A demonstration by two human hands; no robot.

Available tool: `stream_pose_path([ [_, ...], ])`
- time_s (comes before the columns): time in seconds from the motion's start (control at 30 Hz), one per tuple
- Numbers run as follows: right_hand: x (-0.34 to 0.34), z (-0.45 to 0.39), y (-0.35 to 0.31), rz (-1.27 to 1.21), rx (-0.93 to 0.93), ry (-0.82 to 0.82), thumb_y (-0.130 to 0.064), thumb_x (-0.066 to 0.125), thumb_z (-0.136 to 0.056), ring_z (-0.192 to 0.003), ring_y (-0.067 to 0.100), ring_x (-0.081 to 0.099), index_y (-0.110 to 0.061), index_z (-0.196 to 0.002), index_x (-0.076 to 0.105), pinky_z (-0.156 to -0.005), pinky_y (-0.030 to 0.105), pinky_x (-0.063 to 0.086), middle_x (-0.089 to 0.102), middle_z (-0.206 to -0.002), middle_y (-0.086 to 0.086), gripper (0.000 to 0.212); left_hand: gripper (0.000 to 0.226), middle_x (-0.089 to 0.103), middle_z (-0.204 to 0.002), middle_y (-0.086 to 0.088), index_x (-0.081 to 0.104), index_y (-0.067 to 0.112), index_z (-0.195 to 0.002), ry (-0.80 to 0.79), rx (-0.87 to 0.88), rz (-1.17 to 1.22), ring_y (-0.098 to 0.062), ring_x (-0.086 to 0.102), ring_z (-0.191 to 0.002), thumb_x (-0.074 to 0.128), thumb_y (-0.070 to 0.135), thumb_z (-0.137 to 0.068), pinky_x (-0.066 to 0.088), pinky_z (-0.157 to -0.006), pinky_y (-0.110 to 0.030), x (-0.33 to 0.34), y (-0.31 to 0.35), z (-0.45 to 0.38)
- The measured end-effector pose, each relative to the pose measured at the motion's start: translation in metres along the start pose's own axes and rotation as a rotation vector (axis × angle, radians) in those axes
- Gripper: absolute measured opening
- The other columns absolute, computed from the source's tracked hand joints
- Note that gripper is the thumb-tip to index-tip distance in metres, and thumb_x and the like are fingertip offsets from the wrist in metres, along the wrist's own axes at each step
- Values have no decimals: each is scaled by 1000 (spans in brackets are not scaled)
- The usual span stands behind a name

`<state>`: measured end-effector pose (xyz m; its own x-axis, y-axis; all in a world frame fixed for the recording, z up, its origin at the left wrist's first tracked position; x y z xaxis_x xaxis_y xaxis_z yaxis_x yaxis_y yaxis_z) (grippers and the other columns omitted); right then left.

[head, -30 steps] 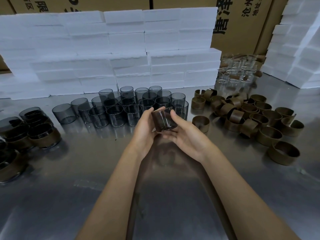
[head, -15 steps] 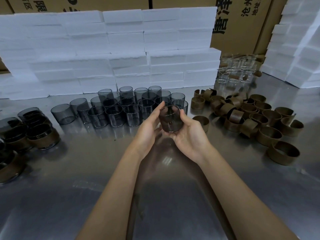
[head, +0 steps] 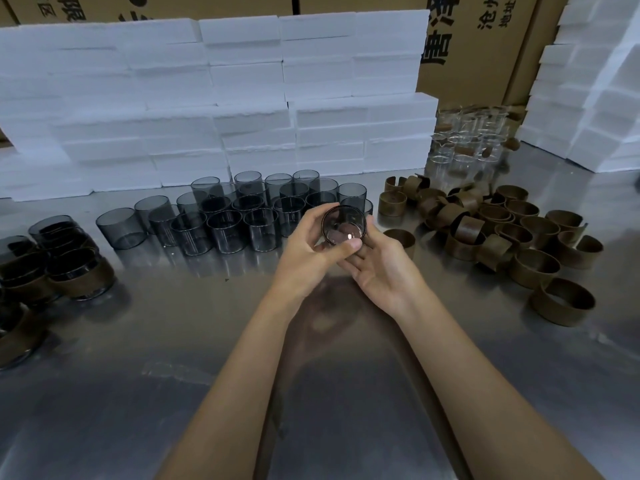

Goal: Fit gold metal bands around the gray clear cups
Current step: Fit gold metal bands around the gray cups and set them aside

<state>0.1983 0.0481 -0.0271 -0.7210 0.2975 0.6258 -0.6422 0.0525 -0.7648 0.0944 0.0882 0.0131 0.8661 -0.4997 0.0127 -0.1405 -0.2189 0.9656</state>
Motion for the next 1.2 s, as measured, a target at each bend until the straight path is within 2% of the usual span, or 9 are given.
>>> stream_pose_path([
  [0.2,9,1,6,131,-26,-44,-28,51,-106,-118,26,68,-4,-134,61,-103,35,54,70,-127,18,38,41,76,-101,-1,66,14,-109,267,-5,-6,-5,72,-94,90,21,-76,55,-80,-16,-21,7,7],
  [0.4,10,3,11,140,11,-10,-32,56,-103,-116,25,69,-2,-135,59,-102,38,54,72,-123,17,44,11,75,-89,10,72,12,-100,355,-41,49,7,68,-82,67,22,-98,49,-74,-9,-31,5,6],
  [0.57,4,3,10,56,27,17,-37,54,-104,-115,29,70,-4,-130,60,-101,41,54,75,-116,17,43,23,73,-122,-6,74,14,-118,266,-101,95,-18,66,-120,56,11,-103,49,-108,-33,-22,0,4],
  [0.73,-1,1,10,-38,51,37,-40,54,-103,-107,27,73,-5,-134,59,-86,36,60,76,-112,14,47,39,69,-124,17,64,26,-138,125,-134,4,7,61,-116,56,12,-102,44,-100,-15,-11,0,1],
  [0.83,-2,1,9,-70,54,47,-40,57,-102,-99,24,76,-5,-133,61,-76,33,62,76,-112,14,47,71,58,-128,31,42,33,-154,41,-120,-160,24,50,-113,75,32,-91,39,-96,-9,0,-3,2],
  [0.9,-1,1,8,-48,48,46,-41,59,-100,-97,22,77,-7,-129,64,-75,31,62,77,-111,14,44,92,52,-140,27,31,33,-159,57,-60,-264,13,49,-127,83,33,-84,36,-106,-14,3,-1,5],
  [1.0,-1,2,2,75,5,58,-43,62,-99,-103,24,75,-8,-121,68,-87,35,61,76,-114,15,42,84,45,-151,18,37,40,-154,188,119,-375,-2,47,-136,83,27,-85,39,-112,-23,-8,16,7],
  [1.1,0,5,-11,285,-128,98,-45,66,-96,-101,23,73,-10,-121,68,-89,35,59,75,-110,11,43,58,56,-137,15,50,49,-140,235,159,-182,-6,58,-126,73,21,-94,50,-108,-38,-19,20,5],
  [1.2,12,12,-25,640,-334,76,-46,71,-91,-88,8,66,-23,-130,60,-77,24,58,67,-102,-1,47,42,73,-118,0,56,41,-138,234,-7,214,-18,69,-111,58,17,-103,59,-92,-39,-22,3,0],
])
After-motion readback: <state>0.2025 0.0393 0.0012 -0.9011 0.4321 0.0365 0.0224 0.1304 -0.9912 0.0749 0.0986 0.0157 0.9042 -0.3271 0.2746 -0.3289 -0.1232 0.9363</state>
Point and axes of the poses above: each hand's wrist, its own z-axis away from the middle knuckle, its own x-axis out of the palm, y = z × x, the point moved 9 cm from there along -z, towards the middle knuckle
